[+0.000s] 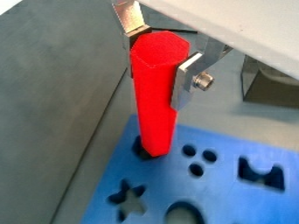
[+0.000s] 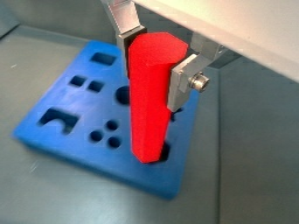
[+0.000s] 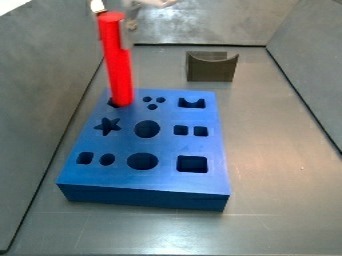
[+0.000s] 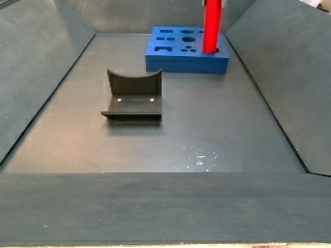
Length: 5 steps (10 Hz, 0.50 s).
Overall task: Pick up the hexagon object. Move up. Place the hexagon object on the fixture. Regrasp the hexagon object. Move to above the board. Insert the hexagon object.
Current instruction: Insert the hexagon object.
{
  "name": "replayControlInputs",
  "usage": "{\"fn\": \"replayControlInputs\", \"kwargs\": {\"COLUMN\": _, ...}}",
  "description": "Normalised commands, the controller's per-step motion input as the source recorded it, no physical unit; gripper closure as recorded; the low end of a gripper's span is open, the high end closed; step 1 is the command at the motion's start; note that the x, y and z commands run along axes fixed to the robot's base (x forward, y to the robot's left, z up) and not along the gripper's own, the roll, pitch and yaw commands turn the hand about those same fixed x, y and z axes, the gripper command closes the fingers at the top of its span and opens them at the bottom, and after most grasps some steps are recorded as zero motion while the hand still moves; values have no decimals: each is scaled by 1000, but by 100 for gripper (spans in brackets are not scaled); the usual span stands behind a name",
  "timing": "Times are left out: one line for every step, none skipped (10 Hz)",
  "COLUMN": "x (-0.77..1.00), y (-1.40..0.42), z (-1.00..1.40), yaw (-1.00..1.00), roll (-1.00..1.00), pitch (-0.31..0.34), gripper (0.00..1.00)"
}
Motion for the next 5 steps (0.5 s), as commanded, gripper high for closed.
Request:
{"fn": "replayControlInputs", "kwargs": {"x": 0, "y": 0, "z": 0, "yaw": 0, "roll": 0, "pitch": -19, "gripper": 100}}
{"fn": "replayControlInputs", "kwargs": {"x": 77, "y": 0, "z": -91, "yaw": -17, "roll": -3, "pitch": 0, "gripper": 100}}
{"fn": "replayControlInputs", "kwargs": {"x": -303, "y": 357, "z": -411, "yaw": -300, "roll": -317, "pitch": -107, "gripper": 100}}
{"fn": "replayControlInputs", "kwargs": {"x": -86, "y": 240, "z": -320, "yaw": -191, "roll": -319, "pitch": -106, "gripper": 100}}
{"fn": "replayControlInputs", "kwargs": {"x": 23, "y": -20, "z": -211, "yaw": 0, "roll": 0, "pitch": -39, "gripper": 100}}
